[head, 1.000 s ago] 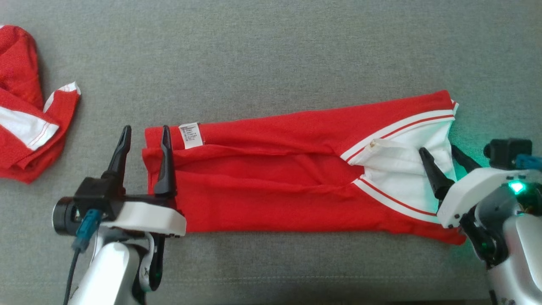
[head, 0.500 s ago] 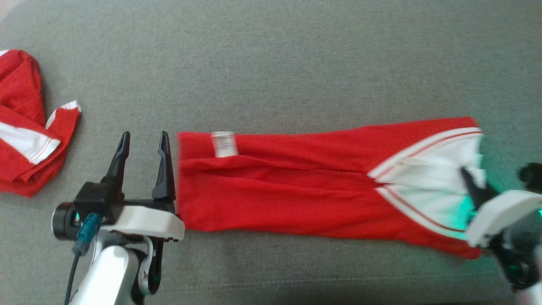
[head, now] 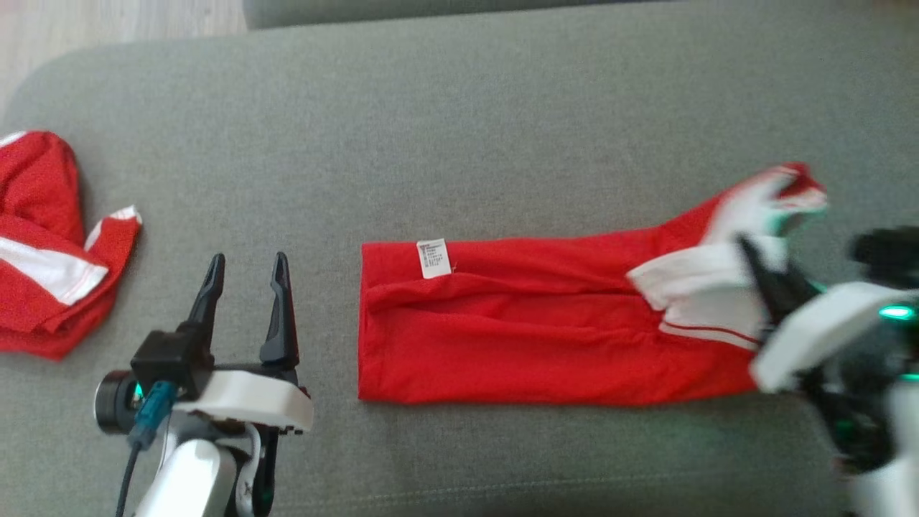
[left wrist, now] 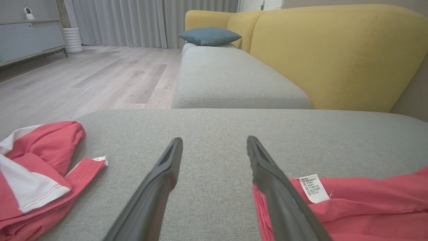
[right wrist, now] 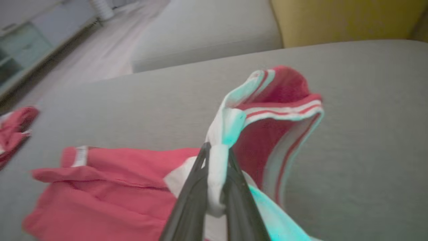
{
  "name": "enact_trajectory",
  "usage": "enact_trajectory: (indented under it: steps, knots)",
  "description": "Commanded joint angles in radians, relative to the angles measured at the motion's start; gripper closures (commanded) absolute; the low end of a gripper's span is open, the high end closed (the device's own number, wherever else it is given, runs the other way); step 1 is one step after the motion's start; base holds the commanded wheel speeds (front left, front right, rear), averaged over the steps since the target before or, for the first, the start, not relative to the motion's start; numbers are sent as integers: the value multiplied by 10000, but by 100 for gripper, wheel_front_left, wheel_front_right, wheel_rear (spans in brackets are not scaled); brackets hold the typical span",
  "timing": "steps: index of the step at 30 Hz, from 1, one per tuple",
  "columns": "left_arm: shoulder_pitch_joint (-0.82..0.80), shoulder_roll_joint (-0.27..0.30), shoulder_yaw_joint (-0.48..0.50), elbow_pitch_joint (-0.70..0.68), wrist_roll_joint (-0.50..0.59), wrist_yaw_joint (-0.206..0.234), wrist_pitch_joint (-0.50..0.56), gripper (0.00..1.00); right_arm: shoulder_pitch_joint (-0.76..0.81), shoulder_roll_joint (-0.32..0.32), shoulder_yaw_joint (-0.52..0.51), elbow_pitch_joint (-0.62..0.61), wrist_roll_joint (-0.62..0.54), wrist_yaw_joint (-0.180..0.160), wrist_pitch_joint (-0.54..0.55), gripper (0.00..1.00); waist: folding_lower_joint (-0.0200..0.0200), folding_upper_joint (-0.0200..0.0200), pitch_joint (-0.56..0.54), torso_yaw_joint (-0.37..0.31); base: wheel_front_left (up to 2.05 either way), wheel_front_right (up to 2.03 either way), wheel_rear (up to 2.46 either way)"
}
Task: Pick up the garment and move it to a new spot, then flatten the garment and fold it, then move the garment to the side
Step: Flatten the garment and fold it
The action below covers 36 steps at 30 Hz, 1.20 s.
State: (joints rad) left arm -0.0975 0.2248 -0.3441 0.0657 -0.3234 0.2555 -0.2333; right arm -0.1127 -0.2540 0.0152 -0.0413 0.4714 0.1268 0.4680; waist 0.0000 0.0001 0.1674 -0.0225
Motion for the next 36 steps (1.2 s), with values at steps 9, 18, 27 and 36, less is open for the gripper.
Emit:
enact_trajectory:
  steps: [9, 18, 27, 36]
  knots:
    - [-211, 124, 46, -267, -78, -46, 77, 0, -1162, 1760, 2557, 45, 1099, 39, 226, 100, 0, -1, -404, 532, 0, 0, 0]
    - [-437, -167, -364, -131, -38, -168, 18, 0, -2505, 2033, 4811, 3099, 2258, 39, -2092, 100, 0, -1, -94, 1569, 0, 0, 0]
    - [-646, -285, -357, 22, -58, -144, -95, 0, -3934, 2036, 6544, 5033, 3022, 39, -3835, 0, 0, -1, 233, 1872, 0, 0, 0]
    - [-573, -157, -162, 140, -77, -51, -169, 0, -4554, 2032, 7098, 4573, 2338, 39, -5741, 0, 0, -1, 148, 1614, 0, 0, 0]
